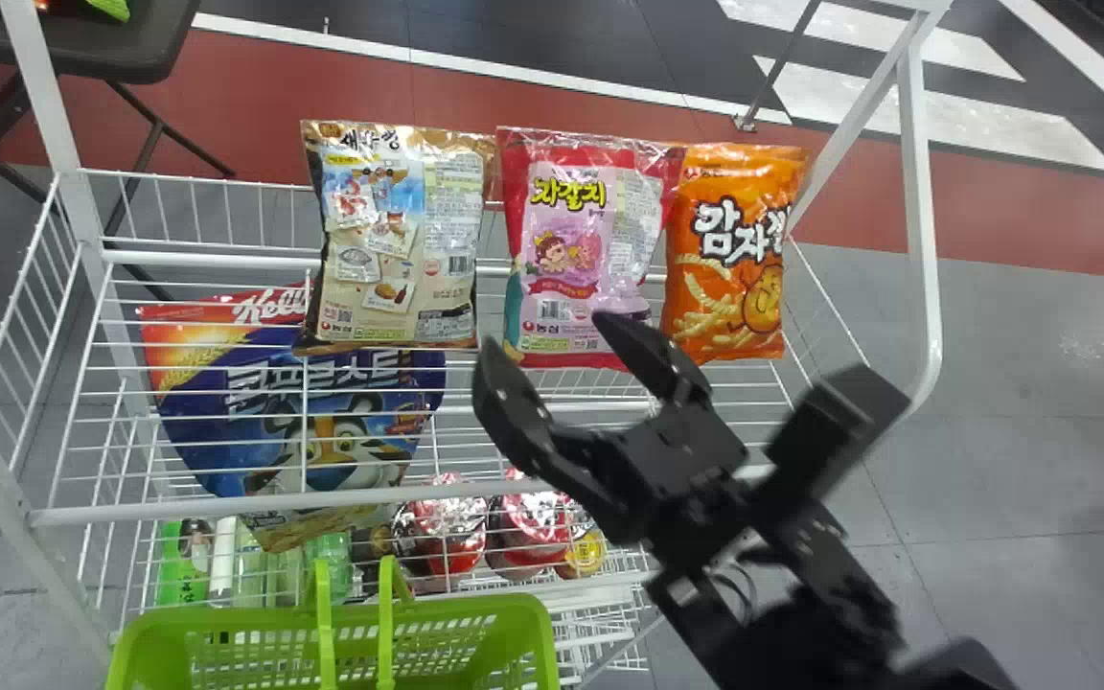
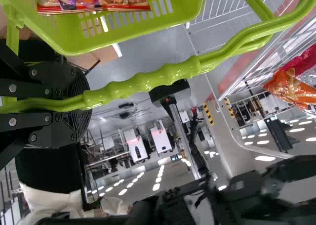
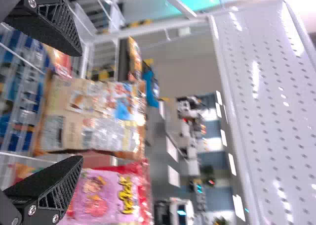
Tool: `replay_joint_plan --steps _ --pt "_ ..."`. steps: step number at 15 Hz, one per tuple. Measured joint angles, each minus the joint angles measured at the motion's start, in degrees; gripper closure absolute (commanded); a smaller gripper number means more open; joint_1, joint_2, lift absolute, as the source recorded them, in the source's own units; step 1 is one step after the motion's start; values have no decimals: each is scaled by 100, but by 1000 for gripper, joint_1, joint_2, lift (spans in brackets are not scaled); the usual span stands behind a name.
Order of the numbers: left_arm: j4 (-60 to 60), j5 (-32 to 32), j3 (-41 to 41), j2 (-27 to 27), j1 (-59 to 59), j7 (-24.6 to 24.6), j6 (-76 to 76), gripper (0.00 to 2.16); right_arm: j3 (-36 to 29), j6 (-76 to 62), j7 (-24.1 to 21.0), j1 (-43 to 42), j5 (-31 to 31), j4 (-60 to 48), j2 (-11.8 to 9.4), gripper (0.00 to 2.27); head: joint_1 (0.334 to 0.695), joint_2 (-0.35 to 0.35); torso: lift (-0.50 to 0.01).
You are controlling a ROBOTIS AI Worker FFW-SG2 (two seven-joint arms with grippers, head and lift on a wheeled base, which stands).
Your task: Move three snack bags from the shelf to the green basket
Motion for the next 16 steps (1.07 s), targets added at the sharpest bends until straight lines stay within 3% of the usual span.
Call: replay_joint_plan --steps 4,6,9,10,12,13,16 --pt "52 55 -29 78 -32 -11 32 1548 597 205 -157 -1631 248 1491 282 60 695 -196 -48" --pt "106 149 -11 149 -69 -40 33 1548 849 274 -477 -2163 392 2080 363 60 695 -173 -48" --pt "168 277 30 261 -144 -30 33 1548 973 320 -515 -2609 532 2627 466 188 695 -133 -48" --pt "180 307 40 296 -172 -18 33 1548 981 401 -512 -2748 521 2768 478 370 695 -129 -48" --pt "244 352 48 335 -236 -15 33 1548 992 656 -478 -2956 513 2961 497 2121 695 -119 -48" --pt "287 379 55 352 -268 -15 33 1548 1000 726 -449 -3012 520 3010 501 2240 695 -116 -48" --pt "357 414 65 363 -310 -13 33 1548 1015 725 -204 -2920 548 2901 474 2240 695 -97 -48"
